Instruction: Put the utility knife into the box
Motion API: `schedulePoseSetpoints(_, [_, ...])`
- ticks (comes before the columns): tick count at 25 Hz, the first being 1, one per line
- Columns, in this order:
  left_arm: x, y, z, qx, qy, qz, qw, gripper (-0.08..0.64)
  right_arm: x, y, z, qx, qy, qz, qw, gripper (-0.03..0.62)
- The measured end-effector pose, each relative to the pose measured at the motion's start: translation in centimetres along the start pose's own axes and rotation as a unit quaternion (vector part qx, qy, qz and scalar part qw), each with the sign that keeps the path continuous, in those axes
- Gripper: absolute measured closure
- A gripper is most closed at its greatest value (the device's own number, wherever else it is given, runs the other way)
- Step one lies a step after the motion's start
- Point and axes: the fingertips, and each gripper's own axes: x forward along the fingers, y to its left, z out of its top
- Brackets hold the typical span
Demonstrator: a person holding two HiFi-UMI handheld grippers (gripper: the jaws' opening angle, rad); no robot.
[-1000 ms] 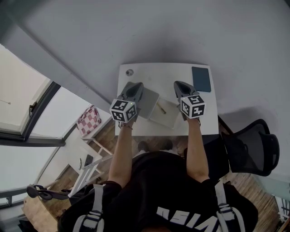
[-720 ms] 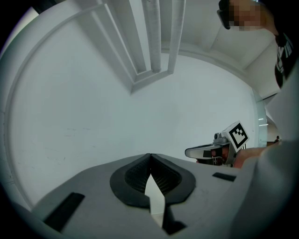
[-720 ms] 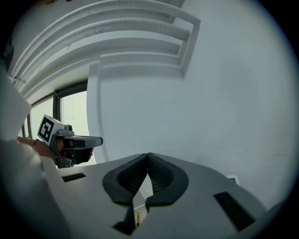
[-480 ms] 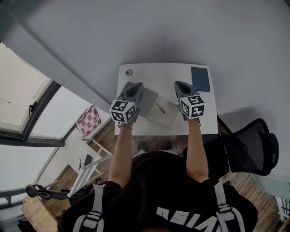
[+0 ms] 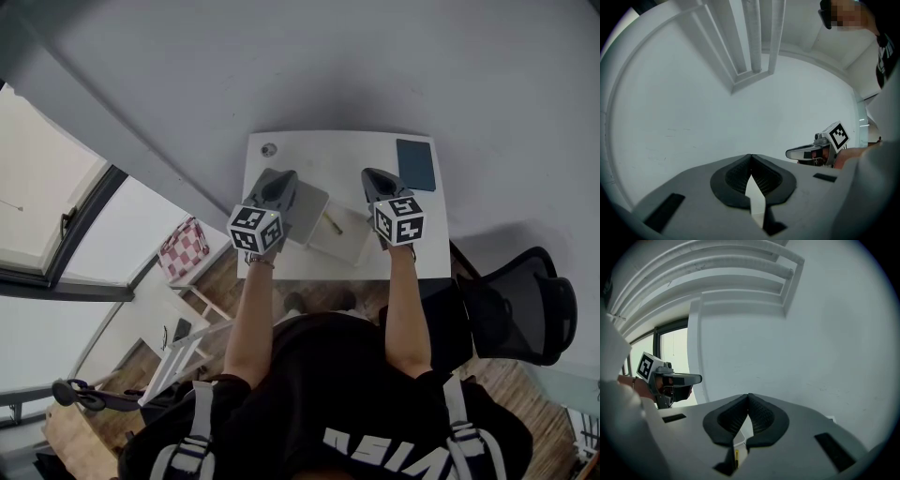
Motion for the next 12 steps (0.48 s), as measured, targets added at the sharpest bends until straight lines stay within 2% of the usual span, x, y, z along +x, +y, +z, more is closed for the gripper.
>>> schedulePoseSetpoints(12, [0.33,0.15,0.12,0.004,0.002,0.001,1.0,0.535,0.29,-0.06,0.14,0.001,-0.004,0.007,1.0,0.577])
